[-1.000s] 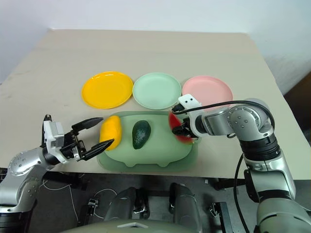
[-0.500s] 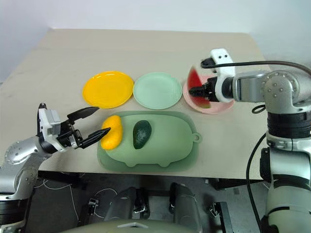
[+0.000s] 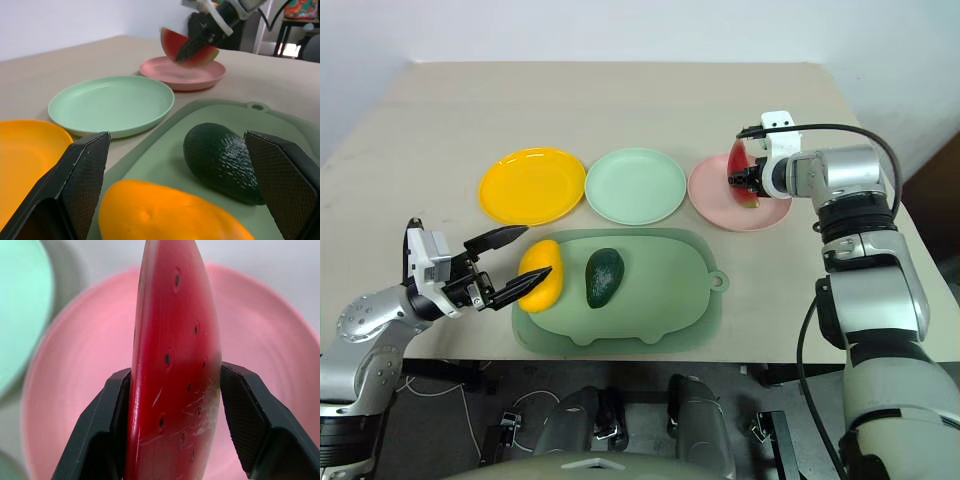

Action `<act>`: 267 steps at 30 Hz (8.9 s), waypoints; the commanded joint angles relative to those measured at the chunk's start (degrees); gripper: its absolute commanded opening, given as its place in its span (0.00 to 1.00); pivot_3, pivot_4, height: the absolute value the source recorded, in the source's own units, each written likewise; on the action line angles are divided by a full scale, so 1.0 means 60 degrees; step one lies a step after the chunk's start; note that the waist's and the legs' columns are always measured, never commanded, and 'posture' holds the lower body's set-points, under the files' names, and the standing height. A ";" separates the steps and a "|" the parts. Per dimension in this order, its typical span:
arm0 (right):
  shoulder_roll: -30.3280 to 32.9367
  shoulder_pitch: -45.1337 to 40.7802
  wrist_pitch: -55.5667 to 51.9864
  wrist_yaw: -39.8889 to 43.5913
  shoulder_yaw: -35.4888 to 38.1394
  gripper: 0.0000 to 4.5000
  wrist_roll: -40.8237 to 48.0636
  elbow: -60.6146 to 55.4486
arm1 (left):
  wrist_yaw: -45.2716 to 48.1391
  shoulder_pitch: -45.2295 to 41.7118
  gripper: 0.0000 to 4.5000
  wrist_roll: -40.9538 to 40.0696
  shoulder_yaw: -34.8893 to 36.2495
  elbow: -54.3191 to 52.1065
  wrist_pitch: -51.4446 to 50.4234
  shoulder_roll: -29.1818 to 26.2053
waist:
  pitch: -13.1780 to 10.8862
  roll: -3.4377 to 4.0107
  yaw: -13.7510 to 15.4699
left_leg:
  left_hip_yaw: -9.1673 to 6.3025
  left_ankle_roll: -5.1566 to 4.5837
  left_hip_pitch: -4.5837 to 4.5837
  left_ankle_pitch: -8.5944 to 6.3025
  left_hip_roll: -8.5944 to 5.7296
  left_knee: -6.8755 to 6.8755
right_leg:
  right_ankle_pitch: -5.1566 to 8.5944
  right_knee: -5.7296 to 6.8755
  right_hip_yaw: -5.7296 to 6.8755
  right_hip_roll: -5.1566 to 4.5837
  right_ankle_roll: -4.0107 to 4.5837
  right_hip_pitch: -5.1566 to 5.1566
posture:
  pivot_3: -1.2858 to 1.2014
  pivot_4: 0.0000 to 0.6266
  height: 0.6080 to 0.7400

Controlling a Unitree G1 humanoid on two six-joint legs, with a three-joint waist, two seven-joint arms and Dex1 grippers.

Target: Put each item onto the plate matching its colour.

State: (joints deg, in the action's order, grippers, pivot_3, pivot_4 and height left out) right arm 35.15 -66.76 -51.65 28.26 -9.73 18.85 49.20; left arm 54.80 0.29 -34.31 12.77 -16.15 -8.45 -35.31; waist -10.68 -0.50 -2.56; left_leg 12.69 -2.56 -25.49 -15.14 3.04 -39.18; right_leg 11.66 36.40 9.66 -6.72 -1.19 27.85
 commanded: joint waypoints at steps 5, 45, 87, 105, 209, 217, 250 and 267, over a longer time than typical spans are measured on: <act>-0.0218 -0.0519 0.0579 0.0654 0.0282 0.74 -0.1019 0.0858 | -0.0044 0.0172 1.00 -0.0089 0.0313 -0.0412 0.0118 -0.0059 | -0.0001 0.0003 -0.0008 | 0.0002 0.0001 0.0006 0.0000 0.0000 -0.0005 | 0.0000 0.0008 -0.0004 -0.0004 0.0000 -0.0001 | 0.52 0.24 0.67; -0.2774 0.3734 -0.6808 -0.3704 0.3307 0.99 0.7200 -0.9638 | 0.0024 0.0129 1.00 -0.0050 0.0361 -0.0351 0.0247 -0.0115 | 0.0005 0.0000 0.0016 | 0.0003 0.0006 -0.0006 0.0001 -0.0012 -0.0010 | -0.0001 0.0074 -0.0020 -0.0022 0.0011 0.0047 | 0.52 0.24 0.67; -0.3474 0.2393 -0.6808 -0.6776 0.0536 0.70 0.8331 -0.8645 | -0.0011 0.0118 1.00 0.0026 0.0415 -0.0026 0.0265 -0.0058 | 0.0010 -0.0003 0.0009 | 0.0012 0.0006 0.0007 0.0002 -0.0009 -0.0013 | 0.0000 0.0106 -0.0029 -0.0012 0.0007 0.0048 | 0.52 0.24 0.67; -0.2572 0.0065 -0.2239 -0.2412 0.0117 0.69 0.3244 -0.4519 | -0.0472 0.0470 1.00 -0.0580 0.0829 -0.0659 -0.0508 -0.0165 | 0.0009 -0.0001 -0.0031 | 0.0023 0.0007 0.0004 0.0003 -0.0003 -0.0011 | 0.0002 0.0109 -0.0031 -0.0007 0.0006 0.0065 | 0.52 0.24 0.67; -0.0470 0.8654 0.3748 0.2643 0.1412 1.00 0.1713 -1.2831 | -0.6807 -0.0077 0.81 -0.0512 -0.0645 -0.2809 -0.6640 0.1936 | 0.0016 -0.0008 0.0323 | -0.0057 0.0003 0.0075 -0.0003 -0.0012 -0.0013 | 0.0025 -0.0031 0.0012 -0.0005 0.0032 -0.0107 | 0.52 0.24 0.67; -0.0462 0.8644 0.3804 0.2606 0.1303 1.00 0.1514 -1.2815 | -0.6751 -0.0765 0.79 -0.0997 0.0113 -0.2758 -0.6936 0.1606 | 0.0015 -0.0010 0.0325 | -0.0057 0.0004 0.0074 -0.0002 -0.0013 -0.0013 | 0.0014 -0.0031 0.0013 -0.0005 0.0049 -0.0106 | 0.52 0.24 0.67; -0.1276 0.8005 0.4103 0.2031 0.0698 1.00 0.0839 -1.2195 | -0.6617 -0.7478 0.99 0.3436 -0.0730 0.7299 -0.2244 0.1971 | 0.0007 -0.0031 0.0291 | -0.0059 0.0004 0.0064 0.0008 -0.0013 -0.0028 | 0.0001 0.0009 0.0027 -0.0001 0.0009 -0.0094 | 0.52 0.24 0.67; -0.1060 0.7952 0.4757 0.2313 0.1215 1.00 0.0589 -1.1428 | -0.4563 -0.4584 0.99 0.1944 0.0504 0.2220 -0.2777 0.0643 | 0.0007 -0.0030 0.0319 | -0.0062 0.0007 0.0069 0.0006 -0.0014 -0.0061 | 0.0007 0.0052 0.0025 -0.0010 0.0004 -0.0096 | 0.52 0.24 0.67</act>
State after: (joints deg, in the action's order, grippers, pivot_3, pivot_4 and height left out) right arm 28.28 -19.13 -24.72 41.82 -3.73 22.58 -18.78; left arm 25.89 -27.06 -21.94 14.38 0.08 -27.50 -30.36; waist -10.63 -0.68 -0.65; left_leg 12.32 -2.52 -25.08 -15.11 2.96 -39.57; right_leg 11.70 36.72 9.81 -6.79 -1.16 27.26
